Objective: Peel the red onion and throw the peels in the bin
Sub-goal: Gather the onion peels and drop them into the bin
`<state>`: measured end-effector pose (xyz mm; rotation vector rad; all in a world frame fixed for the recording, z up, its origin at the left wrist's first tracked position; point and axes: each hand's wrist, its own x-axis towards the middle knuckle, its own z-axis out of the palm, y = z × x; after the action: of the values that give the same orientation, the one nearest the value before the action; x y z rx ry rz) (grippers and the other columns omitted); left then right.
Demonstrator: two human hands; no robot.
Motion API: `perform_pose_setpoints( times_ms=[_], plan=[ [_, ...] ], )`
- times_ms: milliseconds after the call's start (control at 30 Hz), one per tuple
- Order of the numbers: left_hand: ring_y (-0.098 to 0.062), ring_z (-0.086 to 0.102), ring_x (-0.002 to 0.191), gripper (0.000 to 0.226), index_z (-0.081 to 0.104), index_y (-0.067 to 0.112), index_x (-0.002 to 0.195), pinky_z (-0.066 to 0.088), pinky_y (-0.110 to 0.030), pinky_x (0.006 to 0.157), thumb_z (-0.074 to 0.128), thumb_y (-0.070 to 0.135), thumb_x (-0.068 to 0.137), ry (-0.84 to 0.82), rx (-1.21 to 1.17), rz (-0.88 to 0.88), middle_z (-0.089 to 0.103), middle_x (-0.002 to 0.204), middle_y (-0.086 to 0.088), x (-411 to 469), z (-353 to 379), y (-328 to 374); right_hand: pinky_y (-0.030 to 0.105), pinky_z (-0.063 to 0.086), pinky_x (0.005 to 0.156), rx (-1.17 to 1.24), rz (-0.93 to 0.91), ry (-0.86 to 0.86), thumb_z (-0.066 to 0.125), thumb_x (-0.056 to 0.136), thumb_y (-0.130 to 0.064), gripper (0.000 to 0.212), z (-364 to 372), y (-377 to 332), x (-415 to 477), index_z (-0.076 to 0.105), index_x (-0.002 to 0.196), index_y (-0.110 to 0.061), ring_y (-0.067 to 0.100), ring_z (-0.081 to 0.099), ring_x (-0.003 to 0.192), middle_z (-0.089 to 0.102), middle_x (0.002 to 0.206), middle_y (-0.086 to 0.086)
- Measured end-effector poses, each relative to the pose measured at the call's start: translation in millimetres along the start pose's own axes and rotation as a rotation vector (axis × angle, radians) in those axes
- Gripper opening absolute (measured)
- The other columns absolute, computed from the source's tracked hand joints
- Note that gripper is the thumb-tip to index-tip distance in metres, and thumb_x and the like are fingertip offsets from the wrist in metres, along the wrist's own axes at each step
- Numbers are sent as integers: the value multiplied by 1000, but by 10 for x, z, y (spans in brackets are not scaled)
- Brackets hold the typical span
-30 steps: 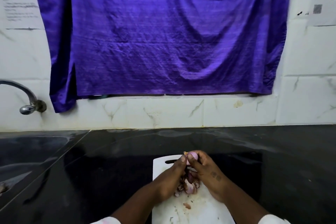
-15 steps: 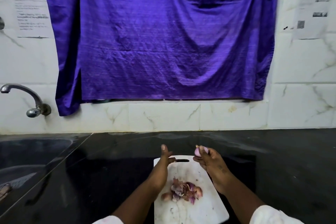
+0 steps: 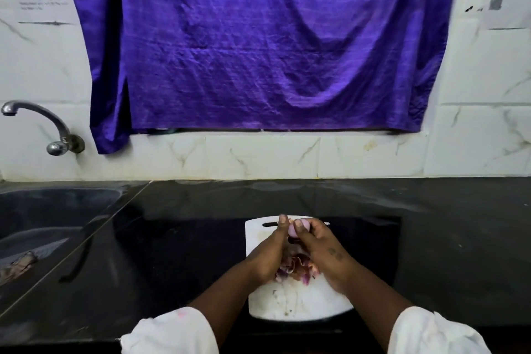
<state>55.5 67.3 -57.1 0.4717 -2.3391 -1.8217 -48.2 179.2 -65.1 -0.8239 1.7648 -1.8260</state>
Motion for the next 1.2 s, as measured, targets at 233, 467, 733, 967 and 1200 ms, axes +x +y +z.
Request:
perform_pose_setpoints(
  times_ms=[233,467,733,967,1200],
  plan=[
    [-19,74,111,83,66,44,128,54,-51,106,21,97,83,130,89,128,77,119,4,-121,127,-162,39,46,53,92,-4,108,64,96,-45,31,203,53,-337,60,110,-18,32,64,69,75,94,12],
    [-16,71,100,33,58,40,115,55,-51,97,35,57,98,239,407,203,75,108,6,-188,191,-258,23,57,74,-72,-244,197,84,80,-4,38,-5,86,-149,67,112,-15,20,69,96,72,112,8],
    [-16,57,111,64,57,21,122,44,-32,97,66,71,83,205,801,274,62,117,4,-161,133,-200,23,56,81,-367,-209,170,84,77,-6,29,-55,130,261,73,103,-15,15,67,100,73,105,0],
    [-21,53,112,53,56,25,113,42,-36,99,52,71,87,273,954,320,59,117,3,-113,187,-304,20,53,75,-347,-228,207,86,79,-19,25,42,114,370,73,100,-19,9,67,92,73,98,-4],
    [-30,44,122,44,52,26,130,40,-45,99,42,58,101,230,1139,307,51,131,-6,-39,205,-209,45,61,84,-149,-197,256,85,78,-24,24,-26,35,284,74,99,-26,23,69,102,73,102,-1]
  ],
)
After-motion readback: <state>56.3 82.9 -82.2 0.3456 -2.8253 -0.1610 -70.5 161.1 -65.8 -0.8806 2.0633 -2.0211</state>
